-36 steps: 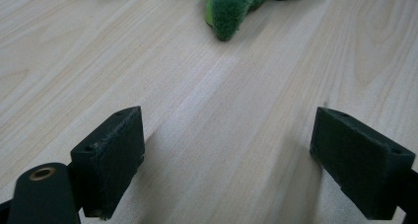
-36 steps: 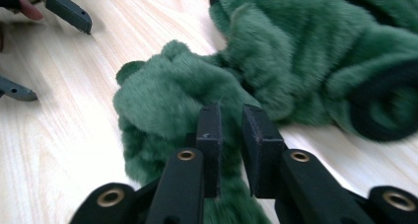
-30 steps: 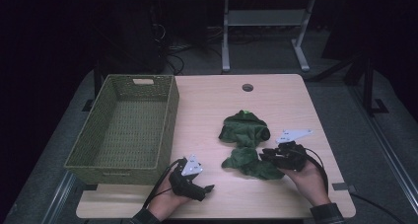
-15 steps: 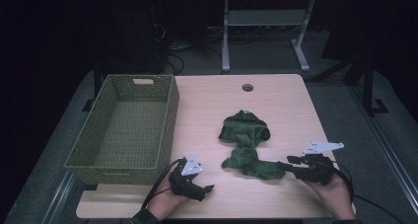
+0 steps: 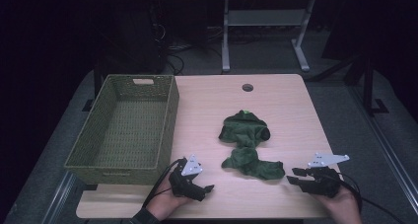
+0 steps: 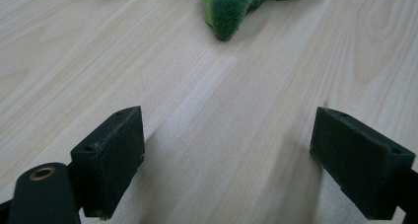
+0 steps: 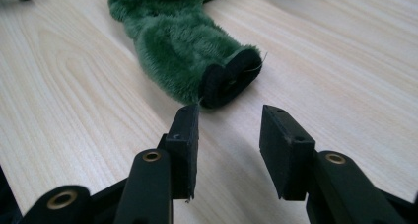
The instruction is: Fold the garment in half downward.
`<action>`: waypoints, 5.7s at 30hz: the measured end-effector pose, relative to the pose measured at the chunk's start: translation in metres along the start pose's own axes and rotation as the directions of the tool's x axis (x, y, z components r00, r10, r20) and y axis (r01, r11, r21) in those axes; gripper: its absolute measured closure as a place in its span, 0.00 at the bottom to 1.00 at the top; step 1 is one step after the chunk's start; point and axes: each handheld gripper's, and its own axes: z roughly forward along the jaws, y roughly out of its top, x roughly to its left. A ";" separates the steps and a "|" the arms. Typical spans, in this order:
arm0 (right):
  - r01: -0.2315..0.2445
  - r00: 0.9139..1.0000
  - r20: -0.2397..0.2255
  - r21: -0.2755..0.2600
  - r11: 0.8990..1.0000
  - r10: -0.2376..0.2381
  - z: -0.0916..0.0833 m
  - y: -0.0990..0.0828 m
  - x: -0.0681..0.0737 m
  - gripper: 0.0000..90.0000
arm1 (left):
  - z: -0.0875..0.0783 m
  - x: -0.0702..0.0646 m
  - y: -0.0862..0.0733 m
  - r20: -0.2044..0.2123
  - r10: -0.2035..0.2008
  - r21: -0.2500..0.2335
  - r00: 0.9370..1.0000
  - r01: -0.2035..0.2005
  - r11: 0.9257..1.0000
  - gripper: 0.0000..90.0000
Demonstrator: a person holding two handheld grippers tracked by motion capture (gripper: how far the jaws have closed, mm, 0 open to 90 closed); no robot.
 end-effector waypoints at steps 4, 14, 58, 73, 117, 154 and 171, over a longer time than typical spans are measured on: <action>0.018 1.000 -0.024 0.016 1.000 -0.018 0.006 0.001 0.003 0.65 | 0.000 0.000 0.000 0.000 0.000 0.000 1.000 0.000 1.000 0.14; 0.021 0.998 -0.063 0.022 1.000 -0.019 0.015 0.006 0.004 0.71 | 0.000 0.000 0.000 0.000 0.000 0.000 1.000 0.000 1.000 0.14; 0.263 0.959 -0.089 -0.077 0.962 -0.270 0.011 0.105 0.025 0.95 | 0.000 0.000 0.000 -0.004 0.001 -0.005 1.000 -0.001 1.000 0.14; 0.300 0.936 -0.179 -0.049 0.953 -0.304 0.065 0.140 0.042 0.93 | 0.000 0.000 0.000 -0.004 0.004 -0.002 1.000 -0.004 1.000 0.14; 0.188 0.969 -0.172 0.046 0.981 -0.177 0.118 0.116 0.029 1.00 | 0.000 0.000 0.000 -0.002 0.000 -0.002 1.000 0.000 1.000 0.14; 0.055 0.996 -0.061 -0.102 0.993 -0.061 0.054 0.129 -0.015 0.60 | 0.005 0.025 0.057 0.009 -0.023 0.010 1.000 0.023 1.000 0.26; 0.033 0.999 0.004 -0.097 0.995 -0.033 0.059 0.153 -0.047 0.62 | 0.024 0.065 0.125 -0.018 0.014 -0.077 1.000 -0.015 0.997 0.48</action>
